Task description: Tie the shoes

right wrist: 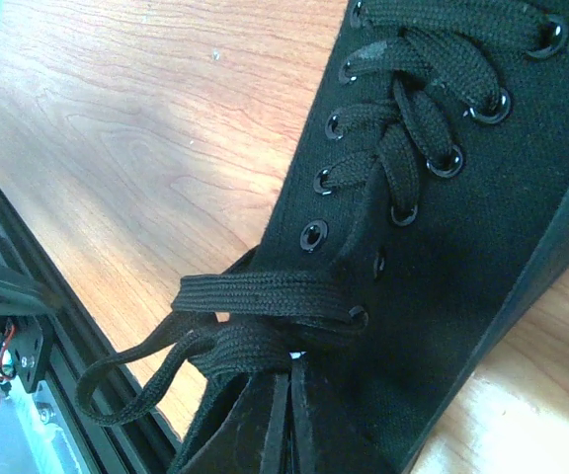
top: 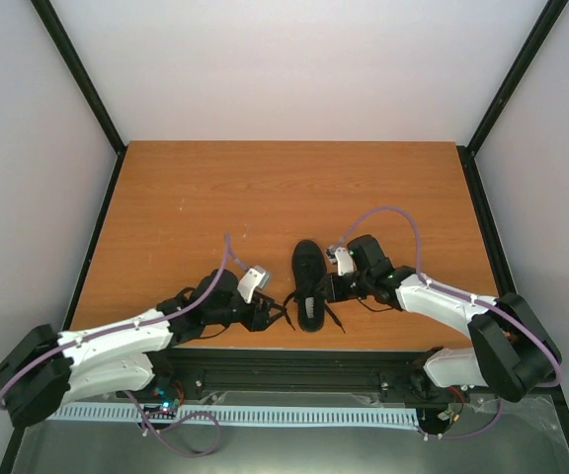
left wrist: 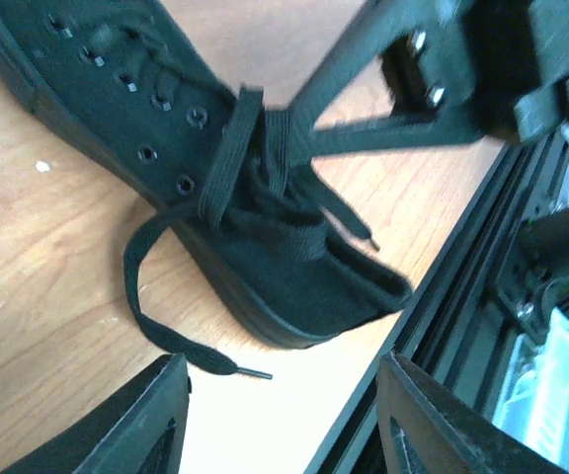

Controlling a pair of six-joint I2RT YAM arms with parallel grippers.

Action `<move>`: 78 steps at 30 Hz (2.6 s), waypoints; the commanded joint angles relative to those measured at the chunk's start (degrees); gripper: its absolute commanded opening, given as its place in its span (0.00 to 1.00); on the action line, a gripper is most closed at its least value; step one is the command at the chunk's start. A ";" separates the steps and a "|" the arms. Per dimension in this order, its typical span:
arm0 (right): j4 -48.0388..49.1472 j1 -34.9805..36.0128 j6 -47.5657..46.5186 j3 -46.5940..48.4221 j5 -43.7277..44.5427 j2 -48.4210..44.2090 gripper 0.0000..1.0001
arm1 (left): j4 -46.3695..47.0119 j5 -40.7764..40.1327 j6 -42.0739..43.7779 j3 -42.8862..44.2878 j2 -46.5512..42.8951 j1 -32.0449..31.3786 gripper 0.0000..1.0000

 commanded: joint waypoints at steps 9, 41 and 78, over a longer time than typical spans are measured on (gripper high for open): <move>1.72 0.56 0.90 -2.33 1.61 -1.37 0.03 | -5.12 7.16 -7.43 16.62 12.44 9.61 0.50; -1.59 0.56 0.00 1.49 2.21 -3.71 0.03 | 1.38 18.62 -5.26 21.97 28.05 9.64 0.01; 3.63 1.88 -0.79 2.03 0.93 4.59 0.03 | 10.35 16.44 -6.80 17.63 27.78 9.59 0.01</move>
